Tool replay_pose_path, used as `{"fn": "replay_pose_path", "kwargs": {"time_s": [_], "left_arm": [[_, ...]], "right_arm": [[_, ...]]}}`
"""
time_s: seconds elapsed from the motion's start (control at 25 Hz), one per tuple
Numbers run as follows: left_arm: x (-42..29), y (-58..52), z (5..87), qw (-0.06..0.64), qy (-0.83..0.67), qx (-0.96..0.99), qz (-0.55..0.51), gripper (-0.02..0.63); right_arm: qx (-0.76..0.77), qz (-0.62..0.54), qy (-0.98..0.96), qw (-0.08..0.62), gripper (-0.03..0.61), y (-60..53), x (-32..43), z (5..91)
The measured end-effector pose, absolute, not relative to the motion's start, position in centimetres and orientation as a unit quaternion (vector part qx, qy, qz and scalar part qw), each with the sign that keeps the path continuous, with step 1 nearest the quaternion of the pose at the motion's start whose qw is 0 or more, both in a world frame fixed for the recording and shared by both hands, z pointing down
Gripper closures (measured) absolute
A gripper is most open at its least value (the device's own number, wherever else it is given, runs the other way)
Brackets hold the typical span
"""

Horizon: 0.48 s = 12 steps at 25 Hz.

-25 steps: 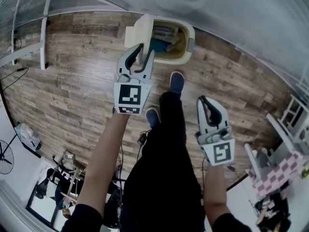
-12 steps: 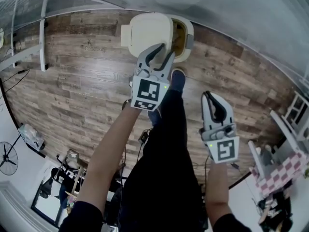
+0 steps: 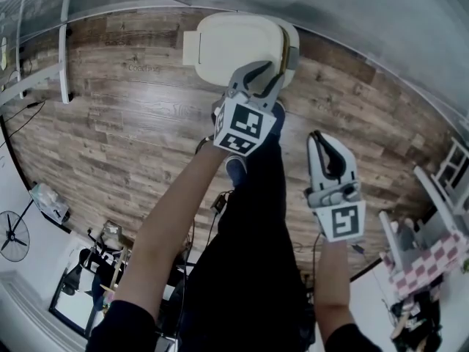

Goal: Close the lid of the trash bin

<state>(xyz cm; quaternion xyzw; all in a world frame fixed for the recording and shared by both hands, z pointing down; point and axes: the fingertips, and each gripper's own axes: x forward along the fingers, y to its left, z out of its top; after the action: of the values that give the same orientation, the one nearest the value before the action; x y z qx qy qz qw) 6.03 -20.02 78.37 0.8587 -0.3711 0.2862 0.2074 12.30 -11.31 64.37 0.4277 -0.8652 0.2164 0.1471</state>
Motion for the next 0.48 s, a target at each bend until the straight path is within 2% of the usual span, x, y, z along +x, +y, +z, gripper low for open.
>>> {"fn": "replay_pose_path", "kwargs": {"time_s": [0.48], "left_arm": [[7.6,-19.7,81.9,0.224,-0.361,0.846,0.324,0.512]], "right_arm": [[0.416,0.204,-0.874,0.146,0.569,-12.5,11.2,64.9]]}}
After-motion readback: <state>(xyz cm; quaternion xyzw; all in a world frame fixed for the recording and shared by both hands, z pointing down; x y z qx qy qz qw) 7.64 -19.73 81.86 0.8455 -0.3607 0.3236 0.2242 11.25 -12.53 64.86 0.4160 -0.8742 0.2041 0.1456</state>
